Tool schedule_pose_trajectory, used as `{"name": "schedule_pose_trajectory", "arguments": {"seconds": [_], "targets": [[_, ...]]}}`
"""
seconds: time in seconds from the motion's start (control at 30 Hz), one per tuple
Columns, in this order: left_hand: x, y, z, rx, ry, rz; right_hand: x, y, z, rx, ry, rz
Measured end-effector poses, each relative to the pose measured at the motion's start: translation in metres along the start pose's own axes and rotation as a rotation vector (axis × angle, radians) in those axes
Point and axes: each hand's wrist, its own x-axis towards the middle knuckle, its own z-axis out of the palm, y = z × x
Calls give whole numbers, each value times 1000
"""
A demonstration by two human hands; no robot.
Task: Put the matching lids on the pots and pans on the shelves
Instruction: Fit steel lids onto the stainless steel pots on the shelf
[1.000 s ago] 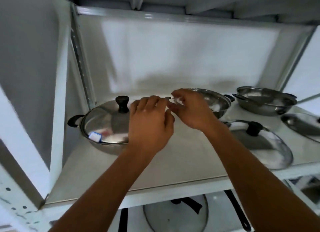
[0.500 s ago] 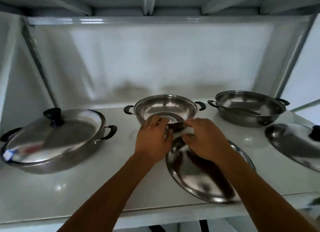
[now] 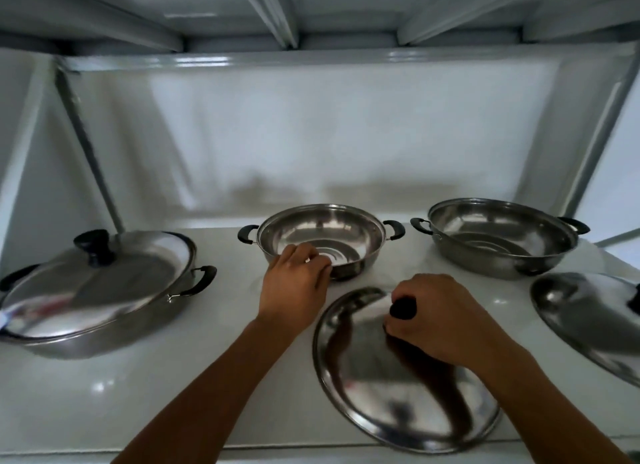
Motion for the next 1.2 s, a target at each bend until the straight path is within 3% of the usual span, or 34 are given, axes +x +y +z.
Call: {"name": "schedule_pose_trajectory", "arguments": {"seconds": [0.2,0.33,0.53,0.77,1.2], "targets": [[-5,-10,-5,-72,10,43,-16,-9,-48,84,107,33],[-21,-10,-15,-146,49,56,-27,-25,-92,136,282,32],[-53,14,-40,-172,91,139,33,-41,-99,280,513,119],[-77,37,-63,-200,166,233,102,-71,-41,157,365,36],[-67,37,-65,-275,193,197,109,-83,-4,167,238,50]]}}
